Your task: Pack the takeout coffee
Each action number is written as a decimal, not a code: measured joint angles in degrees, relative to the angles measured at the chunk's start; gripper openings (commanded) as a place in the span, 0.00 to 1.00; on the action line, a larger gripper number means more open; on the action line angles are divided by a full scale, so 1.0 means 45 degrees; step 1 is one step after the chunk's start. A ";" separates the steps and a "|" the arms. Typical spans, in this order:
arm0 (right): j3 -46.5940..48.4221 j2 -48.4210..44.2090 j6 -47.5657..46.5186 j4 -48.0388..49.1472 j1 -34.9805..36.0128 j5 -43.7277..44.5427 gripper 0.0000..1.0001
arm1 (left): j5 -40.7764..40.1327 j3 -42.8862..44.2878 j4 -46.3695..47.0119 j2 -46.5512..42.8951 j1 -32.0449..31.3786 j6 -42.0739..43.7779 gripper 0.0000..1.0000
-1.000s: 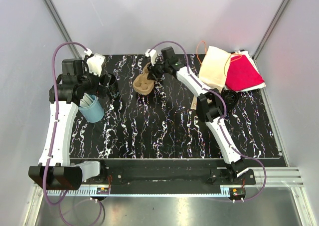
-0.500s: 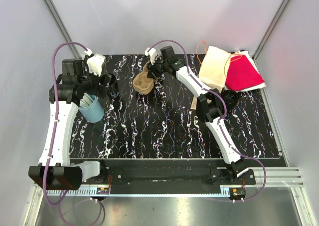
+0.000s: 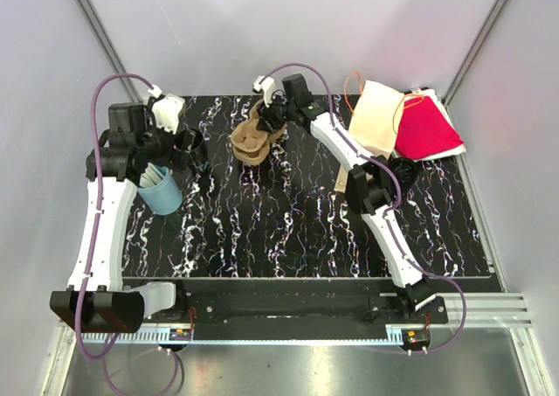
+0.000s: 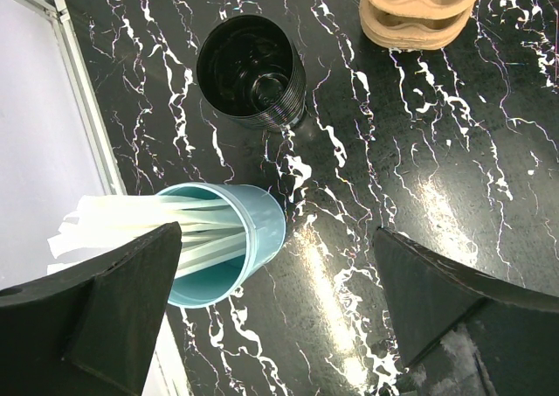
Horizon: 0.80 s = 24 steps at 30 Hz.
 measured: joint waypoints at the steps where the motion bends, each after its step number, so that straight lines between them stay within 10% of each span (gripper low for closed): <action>1: 0.0000 -0.0063 0.0015 -0.0039 0.0000 -0.0010 0.20 | 0.0005 0.0000 0.0000 0.0000 0.0000 -0.0005 0.99; 24: -0.1807 -0.1588 -0.0024 -0.0758 0.0889 -0.0068 0.18 | 0.0248 -0.0214 0.0092 -0.0121 0.0000 -0.0005 0.99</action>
